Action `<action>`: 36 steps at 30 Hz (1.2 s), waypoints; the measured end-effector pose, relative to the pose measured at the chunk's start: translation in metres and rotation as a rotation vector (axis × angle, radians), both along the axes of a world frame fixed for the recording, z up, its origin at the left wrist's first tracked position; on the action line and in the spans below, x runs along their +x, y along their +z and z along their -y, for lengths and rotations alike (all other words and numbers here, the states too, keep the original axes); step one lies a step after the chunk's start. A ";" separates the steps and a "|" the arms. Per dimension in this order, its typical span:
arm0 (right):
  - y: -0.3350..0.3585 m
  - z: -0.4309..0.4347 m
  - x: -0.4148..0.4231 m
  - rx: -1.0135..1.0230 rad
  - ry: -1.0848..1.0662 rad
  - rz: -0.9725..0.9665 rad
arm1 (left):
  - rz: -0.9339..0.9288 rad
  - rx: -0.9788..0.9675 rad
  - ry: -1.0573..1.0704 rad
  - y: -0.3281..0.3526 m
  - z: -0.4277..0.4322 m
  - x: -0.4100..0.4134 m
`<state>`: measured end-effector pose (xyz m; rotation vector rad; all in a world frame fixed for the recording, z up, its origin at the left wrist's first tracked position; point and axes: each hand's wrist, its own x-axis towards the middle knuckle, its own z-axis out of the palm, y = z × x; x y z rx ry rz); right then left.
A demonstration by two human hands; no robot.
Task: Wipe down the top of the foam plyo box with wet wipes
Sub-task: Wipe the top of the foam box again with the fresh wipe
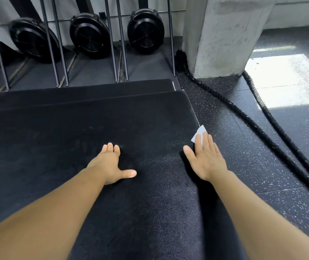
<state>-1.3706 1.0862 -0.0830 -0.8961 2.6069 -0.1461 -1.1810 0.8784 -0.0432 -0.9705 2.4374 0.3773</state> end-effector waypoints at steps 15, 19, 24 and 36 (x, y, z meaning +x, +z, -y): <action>-0.006 0.022 0.103 -0.116 0.379 -0.101 | 0.017 -0.017 0.002 0.004 -0.004 -0.002; -0.004 0.008 0.071 -0.106 0.281 -0.111 | 0.013 -0.006 0.009 0.003 -0.003 -0.002; -0.002 -0.008 0.031 -0.048 0.141 -0.099 | 0.016 0.007 0.019 0.005 -0.004 -0.001; 0.006 -0.014 0.031 -0.015 0.035 -0.025 | 0.027 0.002 0.023 0.006 -0.007 -0.002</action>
